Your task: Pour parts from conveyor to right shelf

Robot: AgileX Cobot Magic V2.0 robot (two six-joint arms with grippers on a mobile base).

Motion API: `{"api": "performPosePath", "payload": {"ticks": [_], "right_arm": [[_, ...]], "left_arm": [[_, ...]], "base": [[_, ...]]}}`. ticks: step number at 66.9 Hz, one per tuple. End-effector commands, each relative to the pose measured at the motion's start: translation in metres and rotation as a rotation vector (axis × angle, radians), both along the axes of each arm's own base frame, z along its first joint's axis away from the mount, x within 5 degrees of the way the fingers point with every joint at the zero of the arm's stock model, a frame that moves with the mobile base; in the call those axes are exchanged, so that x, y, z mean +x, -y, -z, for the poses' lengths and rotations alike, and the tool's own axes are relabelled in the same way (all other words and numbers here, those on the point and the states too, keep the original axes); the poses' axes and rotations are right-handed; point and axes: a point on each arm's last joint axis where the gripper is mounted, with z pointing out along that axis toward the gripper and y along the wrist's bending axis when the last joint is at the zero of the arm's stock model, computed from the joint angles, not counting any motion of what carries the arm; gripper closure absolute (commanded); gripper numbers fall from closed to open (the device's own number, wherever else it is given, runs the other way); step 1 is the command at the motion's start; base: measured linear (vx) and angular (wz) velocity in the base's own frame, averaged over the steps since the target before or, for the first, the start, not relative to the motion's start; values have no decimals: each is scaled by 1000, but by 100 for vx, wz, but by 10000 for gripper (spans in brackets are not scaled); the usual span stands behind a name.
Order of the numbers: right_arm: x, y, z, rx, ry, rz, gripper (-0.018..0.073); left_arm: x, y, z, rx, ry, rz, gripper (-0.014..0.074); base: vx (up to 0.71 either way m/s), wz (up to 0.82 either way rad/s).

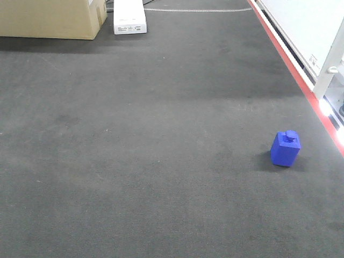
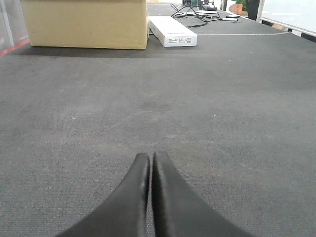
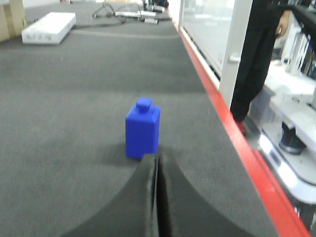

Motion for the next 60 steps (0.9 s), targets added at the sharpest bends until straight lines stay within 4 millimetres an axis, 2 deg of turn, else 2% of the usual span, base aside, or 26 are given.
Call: {"api": "performPosePath", "payload": {"ticks": [1, 9, 15, 20, 31, 39, 48, 54, 60], "right_arm": [[-1, 1, -15, -3, 190, 19, 568], [-8, 3, -42, -25, 484, 40, 566], [-15, 3, -63, -31, 618, 46, 564], [-22, 2, -85, -48, 665, 42, 564], [-37, -1, -150, -96, 677, 35, 564], [-29, -1, -195, -115, 616, 34, 561], [-2, 1, -230, -101, 529, 29, 543], [27, 3, -236, -95, 417, 25, 498], [55, 5, -235, -69, 309, 19, 422]], "left_arm": [[-1, 0, -14, -16, 109, 6, 603], [-1, 0, -14, -16, 109, 6, 603], [-1, 0, -14, -16, 109, 6, 603], [-1, 0, -14, -16, 109, 6, 603], [-1, 0, -14, -16, 109, 6, 603], [-1, 0, -14, -16, 109, 6, 603], [-1, 0, -14, -16, 109, 6, 603], [-1, 0, -14, -16, 109, 6, 603], [-1, 0, -14, -16, 109, 6, 603]], "base": [[0, 0], [0, 0], [0, 0], [0, 0], [0, 0], [0, 0], [0, 0], [0, 0], [0, 0]]}}
